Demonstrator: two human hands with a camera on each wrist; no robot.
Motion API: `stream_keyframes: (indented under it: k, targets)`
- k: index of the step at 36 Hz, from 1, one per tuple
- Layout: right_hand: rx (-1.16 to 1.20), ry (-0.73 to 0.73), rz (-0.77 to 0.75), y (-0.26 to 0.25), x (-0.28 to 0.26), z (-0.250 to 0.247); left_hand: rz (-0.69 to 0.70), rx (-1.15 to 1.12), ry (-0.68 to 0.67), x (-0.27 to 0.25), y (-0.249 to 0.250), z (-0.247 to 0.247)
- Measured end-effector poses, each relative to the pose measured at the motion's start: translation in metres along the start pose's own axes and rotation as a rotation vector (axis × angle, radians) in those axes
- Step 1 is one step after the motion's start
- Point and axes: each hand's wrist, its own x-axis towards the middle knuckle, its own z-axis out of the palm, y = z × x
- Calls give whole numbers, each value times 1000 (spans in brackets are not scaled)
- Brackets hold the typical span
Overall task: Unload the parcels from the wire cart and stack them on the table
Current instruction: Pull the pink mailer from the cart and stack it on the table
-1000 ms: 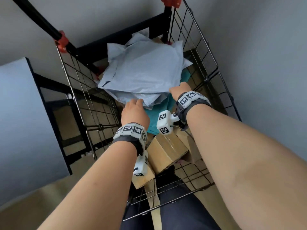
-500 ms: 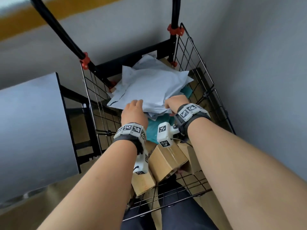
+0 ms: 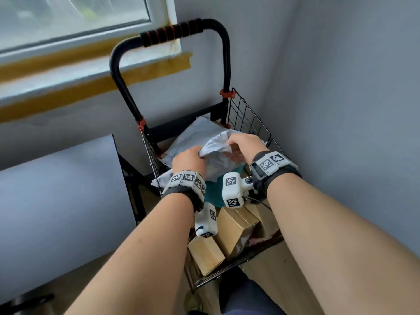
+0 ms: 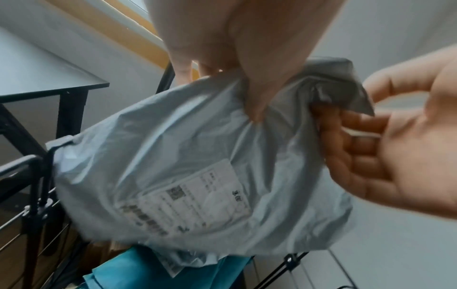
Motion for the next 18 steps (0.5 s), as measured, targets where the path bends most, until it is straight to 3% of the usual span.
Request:
stream_keyframes:
  k: [6, 11, 15, 18]
  targets:
    - [-83, 291, -49, 24, -39, -10, -80, -337, 81, -29, -13, -45]
    - [-179, 395, -124, 35, -81, -7, -44, -543, 146, -52, -18, -81]
    - [-222, 490, -255, 26, -107, 15, -36, -463, 166, -71, -19, -98]
    - [-272, 531, -414, 14, -127, 31, 27, -252, 189, -84, -15, -111]
